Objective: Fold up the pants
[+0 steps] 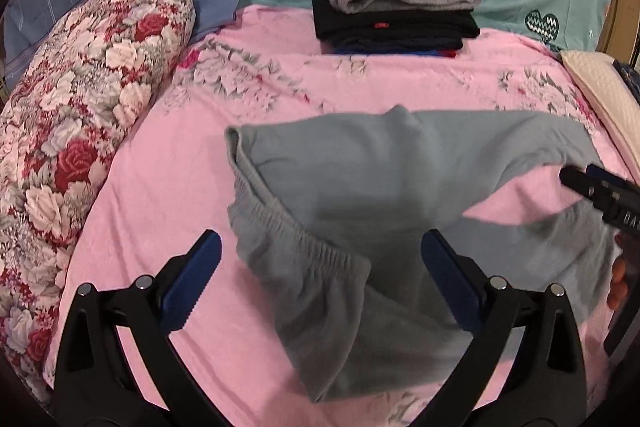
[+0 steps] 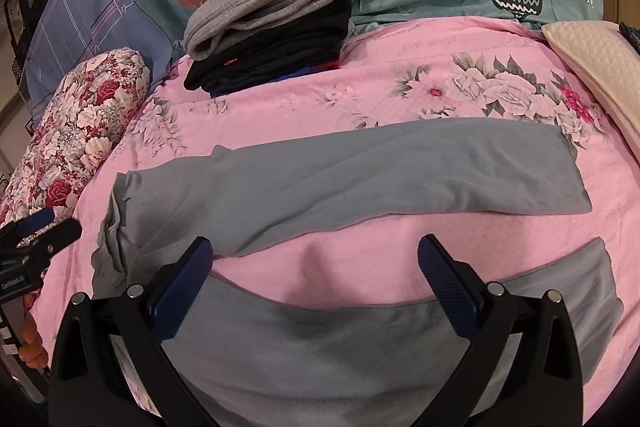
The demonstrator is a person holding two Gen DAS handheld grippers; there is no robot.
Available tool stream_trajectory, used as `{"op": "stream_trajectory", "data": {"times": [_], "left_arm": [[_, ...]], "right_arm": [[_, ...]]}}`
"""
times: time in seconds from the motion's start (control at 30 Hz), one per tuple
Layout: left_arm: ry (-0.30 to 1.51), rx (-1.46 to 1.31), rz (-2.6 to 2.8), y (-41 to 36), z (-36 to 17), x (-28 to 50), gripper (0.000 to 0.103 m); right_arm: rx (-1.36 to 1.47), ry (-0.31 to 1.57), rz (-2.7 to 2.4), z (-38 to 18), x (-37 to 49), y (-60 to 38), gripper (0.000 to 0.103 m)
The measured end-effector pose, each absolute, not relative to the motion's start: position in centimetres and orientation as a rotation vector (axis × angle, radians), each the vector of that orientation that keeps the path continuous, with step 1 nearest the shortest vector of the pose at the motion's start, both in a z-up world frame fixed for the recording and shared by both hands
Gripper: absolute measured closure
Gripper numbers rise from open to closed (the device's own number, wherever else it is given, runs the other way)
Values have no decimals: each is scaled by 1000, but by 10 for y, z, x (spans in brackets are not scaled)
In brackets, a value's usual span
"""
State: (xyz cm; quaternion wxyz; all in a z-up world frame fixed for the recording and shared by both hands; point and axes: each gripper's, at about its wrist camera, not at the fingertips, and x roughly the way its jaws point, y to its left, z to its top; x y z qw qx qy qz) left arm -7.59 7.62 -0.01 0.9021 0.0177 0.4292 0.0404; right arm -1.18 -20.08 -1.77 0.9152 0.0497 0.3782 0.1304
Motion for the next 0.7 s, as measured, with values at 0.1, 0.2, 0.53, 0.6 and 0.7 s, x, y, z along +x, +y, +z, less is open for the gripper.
{"op": "stream_trajectory", "data": {"times": [0.1,0.2,0.53,0.6,0.7], "left_arm": [[930,110,85,66,-21,-87,2],[945,156,81,51,-34,-86,2],[1023,36,143,81,-52,-75,85],[955,7,167,94,-36,-88,94],[890,-91,222,134,-15,-110,94]], "right_arm": [[90,771,267,-17,-14,-198,1],[92,771,275,-17,-15,-197,1],[119,798,274,-21,-12,-200,1],[113,802,276,-22,-11,-199,1],[106,806,280,-23,-11,-197,1]]}}
